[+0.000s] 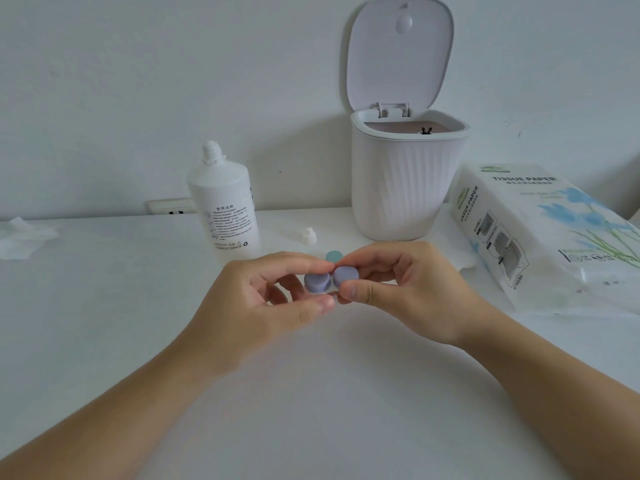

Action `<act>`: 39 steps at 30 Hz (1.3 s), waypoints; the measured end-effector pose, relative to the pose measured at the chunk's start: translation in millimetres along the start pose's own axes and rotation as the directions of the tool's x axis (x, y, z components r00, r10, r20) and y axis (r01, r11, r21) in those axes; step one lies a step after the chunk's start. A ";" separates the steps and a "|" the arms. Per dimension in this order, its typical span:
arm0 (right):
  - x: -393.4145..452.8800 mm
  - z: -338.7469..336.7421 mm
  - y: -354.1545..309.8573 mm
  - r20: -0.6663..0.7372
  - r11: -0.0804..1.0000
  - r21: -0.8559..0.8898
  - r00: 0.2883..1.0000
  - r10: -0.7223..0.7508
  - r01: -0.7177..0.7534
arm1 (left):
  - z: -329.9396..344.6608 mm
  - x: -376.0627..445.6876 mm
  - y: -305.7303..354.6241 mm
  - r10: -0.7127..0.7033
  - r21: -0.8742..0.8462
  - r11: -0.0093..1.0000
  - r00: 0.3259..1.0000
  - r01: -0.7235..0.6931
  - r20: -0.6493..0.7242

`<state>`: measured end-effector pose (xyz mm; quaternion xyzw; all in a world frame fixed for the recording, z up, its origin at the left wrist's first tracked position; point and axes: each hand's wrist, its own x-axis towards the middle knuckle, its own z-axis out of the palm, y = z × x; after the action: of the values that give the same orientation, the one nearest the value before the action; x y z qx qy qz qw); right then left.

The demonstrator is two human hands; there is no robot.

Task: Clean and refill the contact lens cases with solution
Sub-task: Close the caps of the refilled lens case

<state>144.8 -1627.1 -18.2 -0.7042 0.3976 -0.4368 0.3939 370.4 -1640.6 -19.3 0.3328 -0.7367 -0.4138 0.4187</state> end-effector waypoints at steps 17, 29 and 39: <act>-0.5 1.3 1.1 -0.008 1.000 0.010 1.000 0.007 -0.007 | -0.5 0.2 -2.9 -0.086 0.037 0.996 0.996 0.086 0.009; 0.5 1.3 0.3 0.000 1.000 0.027 1.000 0.000 0.000 | -7.7 0.6 -3.5 -0.155 -0.033 0.987 0.983 0.159 0.095; 1.0 1.8 3.6 -0.003 1.000 0.014 1.000 0.007 -0.007 | -2.3 1.1 -6.2 -0.093 0.062 0.993 0.993 0.097 -0.067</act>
<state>146.0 -1628.9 -21.7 -0.6992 0.3978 -0.4393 0.3998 372.9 -1645.0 -23.7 0.3939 -0.7193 -0.3982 0.4109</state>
